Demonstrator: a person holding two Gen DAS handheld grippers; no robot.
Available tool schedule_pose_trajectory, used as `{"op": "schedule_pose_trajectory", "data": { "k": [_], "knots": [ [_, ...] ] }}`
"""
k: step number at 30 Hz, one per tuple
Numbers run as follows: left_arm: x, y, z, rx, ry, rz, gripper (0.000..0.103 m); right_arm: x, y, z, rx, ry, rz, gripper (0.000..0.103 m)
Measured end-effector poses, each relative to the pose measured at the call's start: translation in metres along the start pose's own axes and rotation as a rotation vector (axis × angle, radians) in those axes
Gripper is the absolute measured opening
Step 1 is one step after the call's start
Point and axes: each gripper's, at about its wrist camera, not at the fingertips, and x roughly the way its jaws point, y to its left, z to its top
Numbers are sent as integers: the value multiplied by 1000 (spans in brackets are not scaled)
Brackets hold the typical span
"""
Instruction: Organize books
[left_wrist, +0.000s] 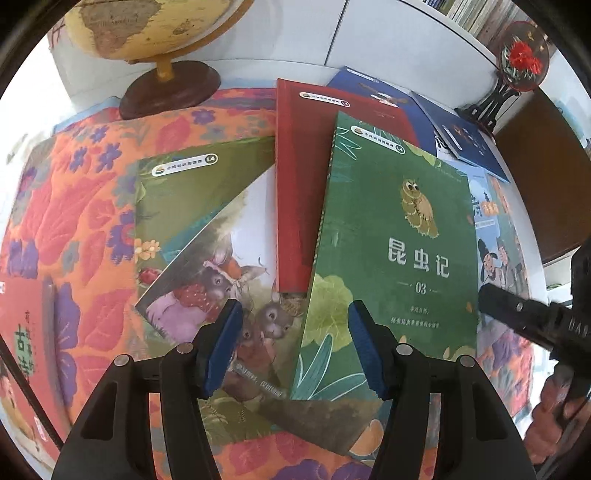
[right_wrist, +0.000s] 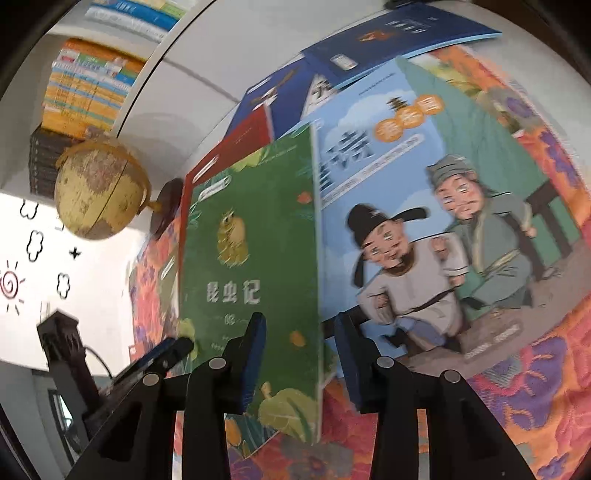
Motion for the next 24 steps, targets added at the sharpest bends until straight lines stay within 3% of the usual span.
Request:
{"op": "schedule_pose_trajectory", "data": {
  "k": [4,6,8,16,20,21,24],
  "knots": [
    [3,-19,-1,77,44,-65,60,9,12,-6,-39,36,5,45],
    [4,-31,-9,125,62,-10,59,11,15,-12,-59,47,-24,47],
    [1,-38,-22,168,75,-8,59,6,16,-23,-111,42,-49,47],
    [-14,-34,-62,120,135,-187,58,-9,-18,-57,-73,153,16,46],
    [-7,-22,-48,38,134,-250,39,-10,-41,-51,-20,150,102,38],
    [-5,-20,-46,23,138,-268,38,-9,-43,-49,-13,150,113,32],
    [3,-12,-38,-32,152,-338,34,-5,-52,-43,12,147,167,27]
  ]
}}
